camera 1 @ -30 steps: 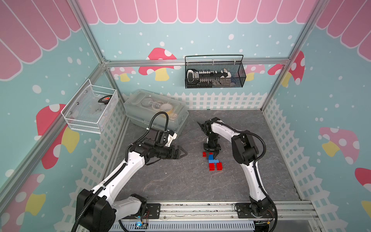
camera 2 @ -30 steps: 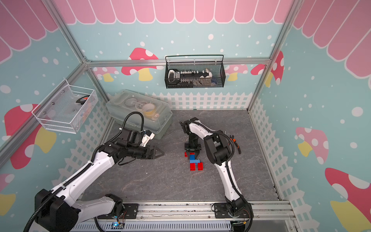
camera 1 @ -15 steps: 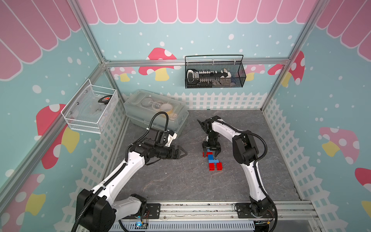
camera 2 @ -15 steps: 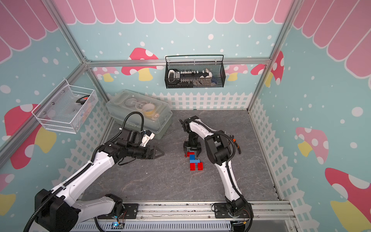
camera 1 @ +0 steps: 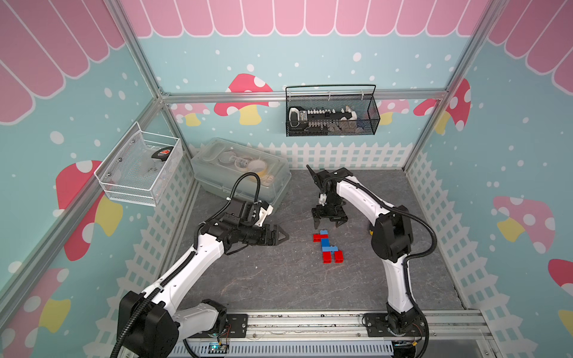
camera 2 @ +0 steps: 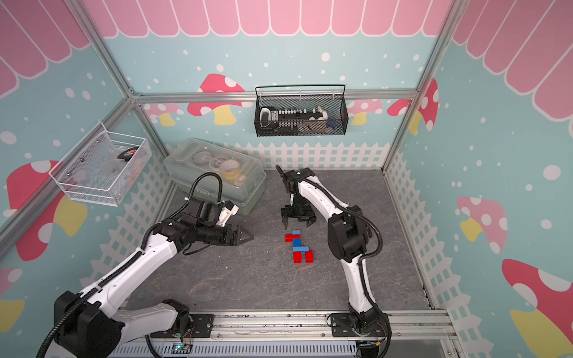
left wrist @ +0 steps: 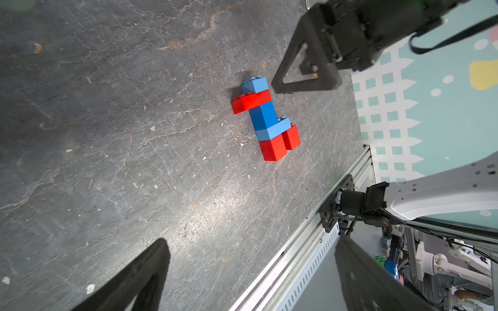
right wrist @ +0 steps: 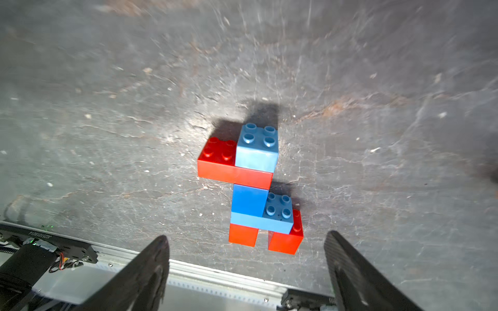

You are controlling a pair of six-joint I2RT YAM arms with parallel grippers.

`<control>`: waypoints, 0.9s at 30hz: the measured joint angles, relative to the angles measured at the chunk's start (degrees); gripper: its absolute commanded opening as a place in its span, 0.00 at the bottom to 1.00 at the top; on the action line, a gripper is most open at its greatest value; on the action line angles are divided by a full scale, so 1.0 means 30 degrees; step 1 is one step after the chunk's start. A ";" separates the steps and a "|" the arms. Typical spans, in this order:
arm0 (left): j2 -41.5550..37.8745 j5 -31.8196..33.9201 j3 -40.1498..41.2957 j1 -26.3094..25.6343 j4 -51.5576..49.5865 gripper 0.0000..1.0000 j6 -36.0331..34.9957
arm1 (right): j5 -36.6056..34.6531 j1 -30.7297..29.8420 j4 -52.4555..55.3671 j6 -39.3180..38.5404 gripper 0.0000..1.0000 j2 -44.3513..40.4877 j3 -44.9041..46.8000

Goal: Assemble a giraffe with lego
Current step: Place the lego brick at the center of the board, then reset both arms

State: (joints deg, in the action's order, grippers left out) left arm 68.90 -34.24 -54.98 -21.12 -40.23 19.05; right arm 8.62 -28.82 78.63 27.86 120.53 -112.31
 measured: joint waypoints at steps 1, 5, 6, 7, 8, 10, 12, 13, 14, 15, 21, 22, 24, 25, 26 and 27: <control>0.0007 0.0109 0.0000 0.0000 0.0000 0.99 -0.0007 | -0.0087 0.0000 -0.0408 -0.0073 0.94 -0.0619 0.0379; 0.0007 0.0641 0.0000 0.0000 -0.0007 0.99 -0.0080 | -0.0452 -0.0015 -0.2441 -0.0211 0.98 -0.3373 0.2783; 0.0007 0.0787 0.0000 0.0000 0.0000 0.99 -0.0102 | -0.0517 -0.0015 -0.3279 -0.0204 0.99 -0.4182 0.3818; 0.0015 0.0918 0.0000 0.0000 0.0000 0.99 -0.0138 | -0.0576 -0.0022 -0.3971 -0.0168 0.99 -0.4874 0.4779; 0.0044 0.1086 0.0000 0.0000 0.0000 0.99 -0.0146 | -0.0699 -0.0051 -0.4794 -0.0095 0.99 -0.5727 0.5945; 0.0124 0.1464 0.0000 0.0000 -0.0007 0.99 -0.0153 | -0.0933 -0.0124 -0.6113 -0.0022 0.99 -0.7002 0.7694; 0.0219 0.1887 0.0000 0.0000 -0.0015 0.99 -0.0204 | -0.1341 -0.0306 -0.7446 0.0015 0.99 -0.8233 0.9275; 0.0255 0.2091 0.0000 0.0000 -0.0022 0.99 -0.0226 | -0.1508 -0.0423 -0.8065 0.0007 0.99 -0.8779 0.9945; 0.0284 0.2353 0.0000 0.0000 -0.0022 0.99 -0.0284 | -0.1683 -0.0546 -0.8757 0.0015 0.99 -0.9449 1.0724; 0.0299 0.2616 0.0000 0.0000 -0.0015 1.00 -0.0306 | -0.1843 -0.0648 -0.9428 0.0015 0.98 -1.0178 1.1555; 0.0255 0.4473 0.0109 0.0131 0.0066 0.99 -0.0503 | -0.3009 -0.1341 -1.2415 0.0029 0.99 -1.4316 1.5985; 0.0204 0.4779 0.0153 0.0182 0.0080 0.99 -0.0517 | -0.3286 -0.1566 -1.2801 0.0022 0.99 -1.4943 1.6633; -0.0036 0.5450 0.0335 0.0386 0.0197 0.99 -0.0568 | -0.3832 -0.2033 -1.3515 0.0000 0.99 -1.6247 1.7966; -0.0211 0.5785 0.0452 0.0517 0.0262 0.99 -0.0576 | -0.4073 -0.2186 -1.3792 0.0007 0.99 -1.6874 1.8608; -0.0423 0.6113 0.0583 0.0656 0.0386 0.99 -0.0576 | -0.4357 -0.2266 -1.4149 0.0000 0.99 -1.7529 1.9307; -0.0605 0.6397 0.0692 0.0794 0.0466 0.99 -0.0583 | -0.4619 -0.2266 -1.4382 -0.0007 0.99 -1.8112 1.9941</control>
State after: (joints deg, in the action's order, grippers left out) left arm 67.09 -15.05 -52.90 -18.74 -38.83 17.30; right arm -5.23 -35.62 35.48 27.83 66.19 -52.49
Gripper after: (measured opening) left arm 0.992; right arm 0.986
